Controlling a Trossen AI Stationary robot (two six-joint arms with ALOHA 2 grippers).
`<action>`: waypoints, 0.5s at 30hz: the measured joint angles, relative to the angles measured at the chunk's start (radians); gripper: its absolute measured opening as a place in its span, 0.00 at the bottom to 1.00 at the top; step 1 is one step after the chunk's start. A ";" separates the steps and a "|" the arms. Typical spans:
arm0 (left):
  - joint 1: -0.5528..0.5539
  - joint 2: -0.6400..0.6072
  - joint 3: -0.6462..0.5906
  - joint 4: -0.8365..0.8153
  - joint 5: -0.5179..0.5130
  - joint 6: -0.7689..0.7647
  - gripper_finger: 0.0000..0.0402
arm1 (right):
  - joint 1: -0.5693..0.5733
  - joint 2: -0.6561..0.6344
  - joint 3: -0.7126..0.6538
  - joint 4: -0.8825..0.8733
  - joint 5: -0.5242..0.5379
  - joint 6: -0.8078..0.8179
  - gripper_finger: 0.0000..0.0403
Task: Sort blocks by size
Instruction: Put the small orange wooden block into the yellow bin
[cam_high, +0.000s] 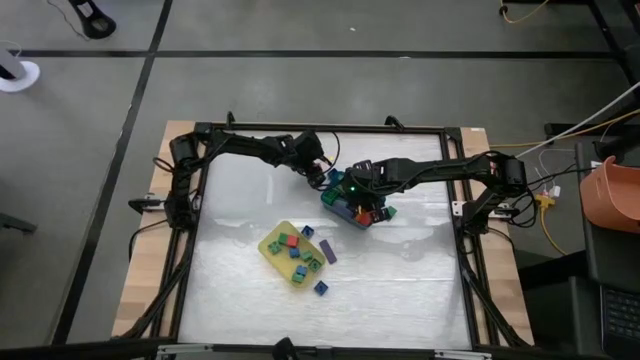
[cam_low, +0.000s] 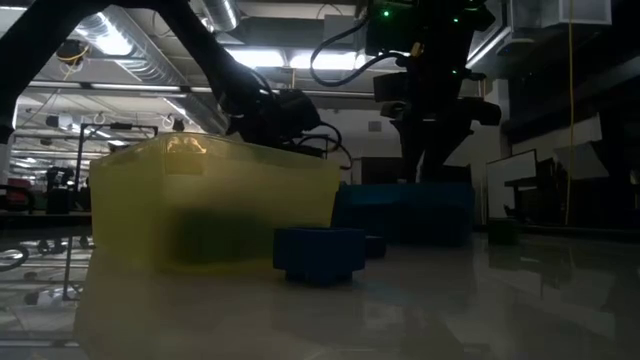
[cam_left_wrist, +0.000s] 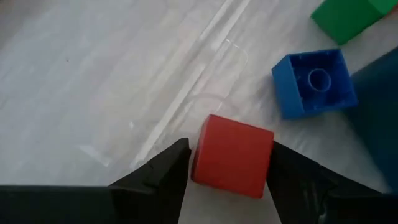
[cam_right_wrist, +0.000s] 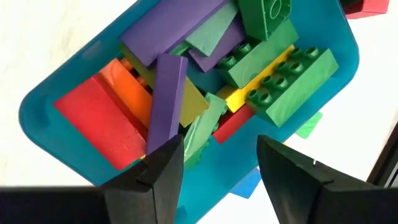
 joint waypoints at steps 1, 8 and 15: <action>0.000 0.000 0.001 -0.015 0.001 0.000 0.46 | 0.000 0.000 0.000 0.000 0.000 0.000 0.50; -0.001 -0.001 0.003 -0.044 0.000 0.027 0.35 | 0.000 0.000 0.000 0.000 0.000 -0.001 0.50; -0.001 -0.009 0.002 -0.036 0.003 0.048 0.28 | 0.000 -0.007 0.000 -0.050 0.044 -0.003 0.50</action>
